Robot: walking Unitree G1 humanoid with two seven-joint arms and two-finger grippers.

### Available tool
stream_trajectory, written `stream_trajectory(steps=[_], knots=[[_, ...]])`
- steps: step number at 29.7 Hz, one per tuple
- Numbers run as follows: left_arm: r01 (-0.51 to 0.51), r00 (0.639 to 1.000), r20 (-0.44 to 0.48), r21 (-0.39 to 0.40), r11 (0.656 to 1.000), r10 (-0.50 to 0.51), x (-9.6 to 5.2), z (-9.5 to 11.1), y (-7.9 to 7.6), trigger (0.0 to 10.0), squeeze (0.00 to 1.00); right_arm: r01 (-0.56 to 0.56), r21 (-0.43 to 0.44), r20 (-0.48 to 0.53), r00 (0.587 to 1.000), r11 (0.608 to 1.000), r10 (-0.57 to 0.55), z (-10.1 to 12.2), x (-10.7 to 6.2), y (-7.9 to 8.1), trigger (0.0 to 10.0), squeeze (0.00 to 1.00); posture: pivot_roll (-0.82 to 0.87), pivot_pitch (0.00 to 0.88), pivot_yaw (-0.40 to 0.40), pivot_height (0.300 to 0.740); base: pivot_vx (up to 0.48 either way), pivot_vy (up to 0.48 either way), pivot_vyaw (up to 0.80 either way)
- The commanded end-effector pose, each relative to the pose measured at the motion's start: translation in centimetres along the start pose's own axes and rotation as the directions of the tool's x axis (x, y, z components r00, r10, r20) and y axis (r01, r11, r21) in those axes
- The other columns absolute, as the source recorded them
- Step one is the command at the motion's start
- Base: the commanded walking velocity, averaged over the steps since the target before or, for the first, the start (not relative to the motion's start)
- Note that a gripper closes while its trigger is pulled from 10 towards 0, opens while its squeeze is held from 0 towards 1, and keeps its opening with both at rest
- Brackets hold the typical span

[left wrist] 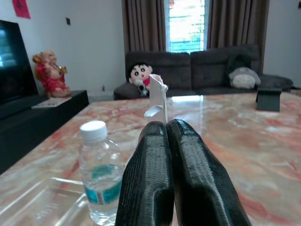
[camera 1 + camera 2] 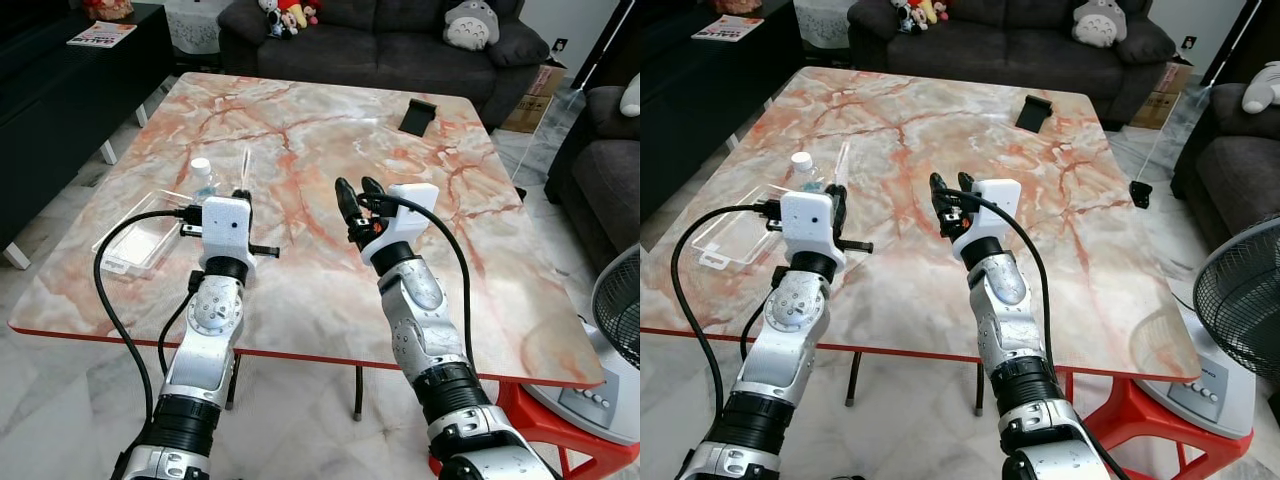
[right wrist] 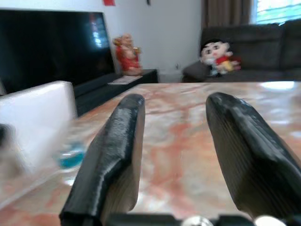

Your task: Picking trash to rubbish bin

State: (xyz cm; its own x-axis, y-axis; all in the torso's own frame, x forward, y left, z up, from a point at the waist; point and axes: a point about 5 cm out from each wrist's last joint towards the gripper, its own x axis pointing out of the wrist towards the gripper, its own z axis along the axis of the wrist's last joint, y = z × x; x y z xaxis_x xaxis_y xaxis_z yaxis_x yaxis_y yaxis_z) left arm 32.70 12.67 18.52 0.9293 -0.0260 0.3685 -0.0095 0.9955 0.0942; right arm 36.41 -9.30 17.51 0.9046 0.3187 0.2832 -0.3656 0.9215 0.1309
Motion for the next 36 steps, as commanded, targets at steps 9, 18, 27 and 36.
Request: stream_trajectory(steps=[9, 18, 27, 36], knots=[[0.021, 1.0, 0.005, 0.003, 1.0, -0.021, -0.4, -0.3, 0.6, 10.0, 0.0, 0.118, -0.06, 0.023, 0.993, 0.991, -0.117, 1.0, -0.4, -3.8, 10.0, 0.0, 0.05, 0.039, -0.065, 0.74, 0.0, 0.0, 0.0], [0.06, 0.998, -0.002, 0.011, 0.998, -0.06, -0.3, -0.5, 0.0, 10.0, 0.0, 0.108, -0.049, 0.026, 0.994, 0.993, -0.107, 0.5, -0.3, -3.0, 10.0, 0.0, 0.05, 0.028, -0.055, 0.74, 0.0, 0.0, 0.0], [0.071, 0.997, -0.01, 0.01, 0.997, -0.071, -0.4, -0.7, -0.2, 10.0, 0.0, 0.126, -0.053, 0.019, 0.992, 0.991, -0.125, 0.4, -0.4, -3.6, 10.0, 0.0, 0.04, 0.022, -0.056, 0.74, 0.0, 0.0, 0.0], [0.07, 0.997, -0.014, 0.013, 0.997, -0.07, -0.5, -0.9, -0.1, 10.0, 0.0, 0.125, -0.061, 0.021, 0.992, 0.99, -0.124, 0.4, -0.5, -3.6, 10.0, 0.0, 0.04, 0.038, -0.065, 0.74, -0.053, 0.0, 0.0]])
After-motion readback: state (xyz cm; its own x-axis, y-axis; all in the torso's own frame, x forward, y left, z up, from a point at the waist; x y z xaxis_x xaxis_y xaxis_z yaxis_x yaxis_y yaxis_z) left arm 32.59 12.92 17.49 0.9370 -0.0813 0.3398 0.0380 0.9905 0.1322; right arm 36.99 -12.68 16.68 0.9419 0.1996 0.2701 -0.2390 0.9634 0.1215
